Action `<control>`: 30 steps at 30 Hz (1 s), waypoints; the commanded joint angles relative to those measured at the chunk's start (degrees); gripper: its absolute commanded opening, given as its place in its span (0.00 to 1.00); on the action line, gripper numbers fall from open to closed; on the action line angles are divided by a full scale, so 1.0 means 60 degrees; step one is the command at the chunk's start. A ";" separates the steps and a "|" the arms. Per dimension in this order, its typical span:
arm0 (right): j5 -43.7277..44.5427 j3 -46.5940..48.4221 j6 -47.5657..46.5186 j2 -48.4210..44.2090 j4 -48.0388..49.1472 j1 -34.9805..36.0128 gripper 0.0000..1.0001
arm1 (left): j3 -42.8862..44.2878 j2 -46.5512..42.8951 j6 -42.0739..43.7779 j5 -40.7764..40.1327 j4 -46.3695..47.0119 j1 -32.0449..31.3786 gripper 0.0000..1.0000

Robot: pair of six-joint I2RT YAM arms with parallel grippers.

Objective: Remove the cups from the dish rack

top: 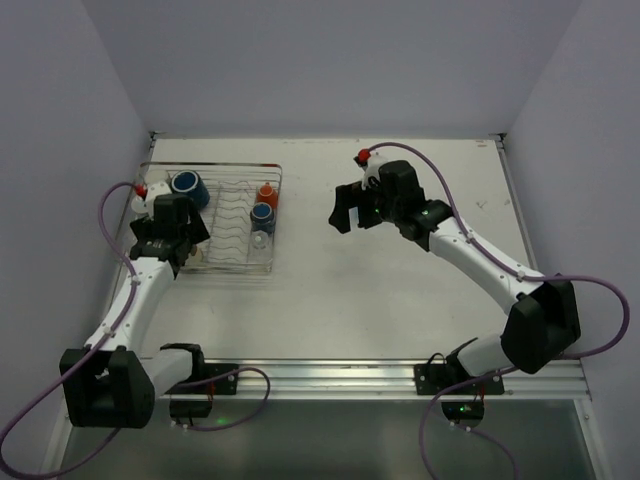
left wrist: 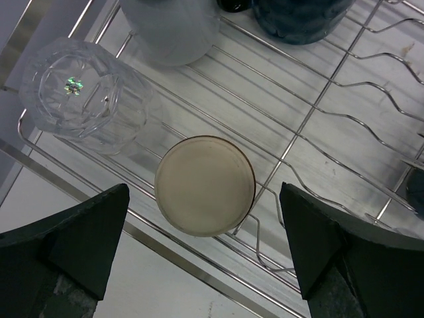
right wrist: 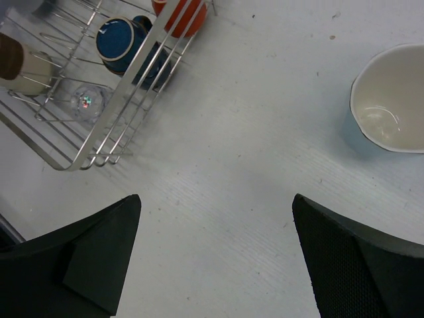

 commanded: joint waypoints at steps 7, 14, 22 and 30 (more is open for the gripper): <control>-0.1028 -0.0126 0.0252 -0.0800 0.1085 0.0019 0.99 | 0.0416 0.0990 0.0007 0.0664 0.0521 0.0674 0.95; -0.1028 -0.0214 0.0369 -0.1020 0.1232 0.0019 0.99 | 0.0094 0.1195 0.0007 0.0781 0.0711 0.0748 0.87; -0.1175 -0.0360 0.0647 -0.1166 0.1524 0.0063 0.99 | 0.0137 0.1108 0.0051 0.0899 0.0711 0.0748 0.48; -0.2082 -0.1121 0.2520 -0.1664 0.3543 0.0296 0.99 | 0.0591 -0.0356 0.0036 0.1408 0.0785 0.0748 0.30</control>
